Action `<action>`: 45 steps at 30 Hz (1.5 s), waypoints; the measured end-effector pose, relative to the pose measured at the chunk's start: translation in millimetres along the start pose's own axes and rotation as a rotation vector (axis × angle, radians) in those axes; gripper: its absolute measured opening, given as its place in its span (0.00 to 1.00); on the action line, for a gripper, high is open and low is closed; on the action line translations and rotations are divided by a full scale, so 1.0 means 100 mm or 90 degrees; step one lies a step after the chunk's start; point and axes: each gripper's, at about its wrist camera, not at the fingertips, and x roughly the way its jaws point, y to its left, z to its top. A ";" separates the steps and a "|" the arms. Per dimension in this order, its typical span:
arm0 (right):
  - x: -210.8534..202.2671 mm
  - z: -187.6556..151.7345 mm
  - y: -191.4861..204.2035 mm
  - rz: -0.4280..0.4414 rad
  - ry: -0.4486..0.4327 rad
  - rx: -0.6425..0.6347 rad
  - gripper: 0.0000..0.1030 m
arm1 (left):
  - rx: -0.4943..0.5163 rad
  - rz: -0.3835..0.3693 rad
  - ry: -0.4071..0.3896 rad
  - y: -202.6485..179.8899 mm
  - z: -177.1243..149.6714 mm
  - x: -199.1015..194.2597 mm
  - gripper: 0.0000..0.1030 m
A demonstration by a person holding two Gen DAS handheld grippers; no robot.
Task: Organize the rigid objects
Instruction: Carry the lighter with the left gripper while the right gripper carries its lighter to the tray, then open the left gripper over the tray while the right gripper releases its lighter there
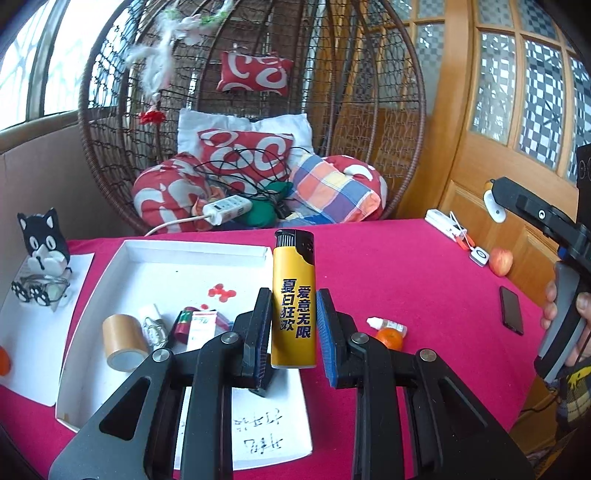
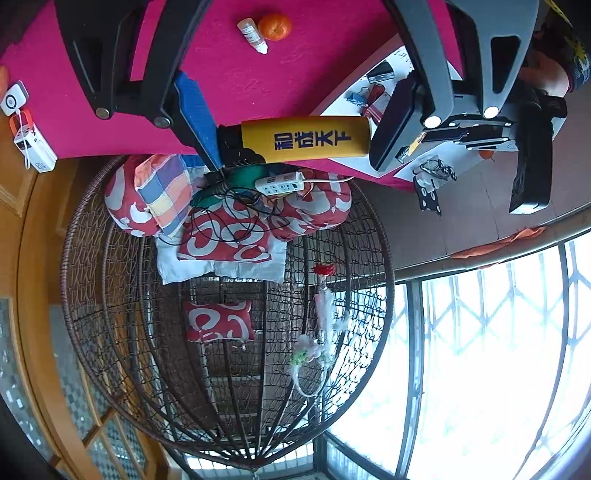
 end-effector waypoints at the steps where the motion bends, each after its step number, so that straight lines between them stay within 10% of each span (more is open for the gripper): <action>1: 0.02 0.00 0.02 0.002 0.002 -0.004 0.78 | -0.003 0.001 -0.001 0.02 -0.01 -0.01 0.23; 19: 0.73 0.12 0.64 0.106 0.064 -0.070 0.78 | -0.096 0.075 -0.039 0.89 0.27 -0.15 0.23; 28: 1.34 -0.39 1.17 0.184 0.199 -0.087 0.78 | -0.129 0.107 0.005 1.22 0.18 0.33 0.23; 40: 1.66 -0.78 1.38 0.137 0.264 -0.117 0.78 | -0.152 0.146 -0.001 1.34 0.01 0.54 0.23; 42: 1.69 -0.81 1.40 0.132 0.265 -0.120 0.79 | -0.165 0.149 -0.003 1.39 0.00 0.53 0.29; 44: 1.69 -0.85 1.43 0.128 0.263 -0.128 0.80 | -0.179 0.159 -0.001 1.42 -0.02 0.52 0.83; 45: 1.67 -0.85 1.44 0.121 0.255 -0.135 0.83 | -0.186 0.167 -0.004 1.44 -0.03 0.50 0.93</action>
